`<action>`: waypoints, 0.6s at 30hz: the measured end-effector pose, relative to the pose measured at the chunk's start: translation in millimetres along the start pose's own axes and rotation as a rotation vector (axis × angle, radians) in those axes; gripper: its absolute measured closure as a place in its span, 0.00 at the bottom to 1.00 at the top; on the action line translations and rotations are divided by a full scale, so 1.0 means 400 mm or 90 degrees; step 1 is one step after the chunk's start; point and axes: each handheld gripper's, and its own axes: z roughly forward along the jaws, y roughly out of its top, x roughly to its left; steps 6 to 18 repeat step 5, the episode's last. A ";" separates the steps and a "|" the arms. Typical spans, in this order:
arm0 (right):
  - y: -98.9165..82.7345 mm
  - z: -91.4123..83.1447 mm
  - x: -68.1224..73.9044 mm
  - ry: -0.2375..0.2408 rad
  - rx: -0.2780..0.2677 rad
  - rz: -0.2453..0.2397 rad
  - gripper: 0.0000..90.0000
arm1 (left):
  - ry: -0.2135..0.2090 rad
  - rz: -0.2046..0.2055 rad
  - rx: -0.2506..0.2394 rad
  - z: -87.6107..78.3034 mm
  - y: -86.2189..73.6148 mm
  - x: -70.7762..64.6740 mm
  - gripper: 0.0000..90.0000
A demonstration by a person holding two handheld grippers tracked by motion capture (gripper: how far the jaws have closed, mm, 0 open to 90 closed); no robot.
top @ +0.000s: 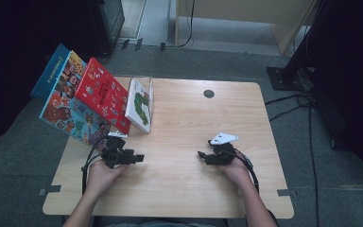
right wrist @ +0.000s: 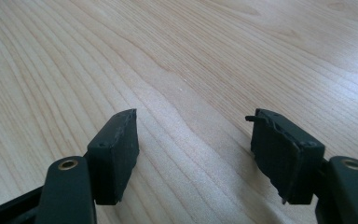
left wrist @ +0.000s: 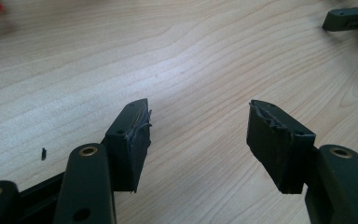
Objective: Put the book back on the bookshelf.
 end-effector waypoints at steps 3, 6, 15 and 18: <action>0.000 0.001 0.001 0.000 0.000 0.001 0.35 | 0.009 0.014 0.006 0.004 -0.004 -0.003 0.44; 0.001 0.001 0.000 0.000 0.000 0.000 0.35 | 0.007 0.015 0.009 0.008 -0.008 -0.003 0.43; 0.001 0.001 0.000 0.000 0.000 0.000 0.35 | 0.007 0.015 0.009 0.008 -0.008 -0.003 0.43; 0.001 0.001 0.000 0.000 0.000 0.000 0.35 | 0.007 0.015 0.009 0.008 -0.008 -0.003 0.43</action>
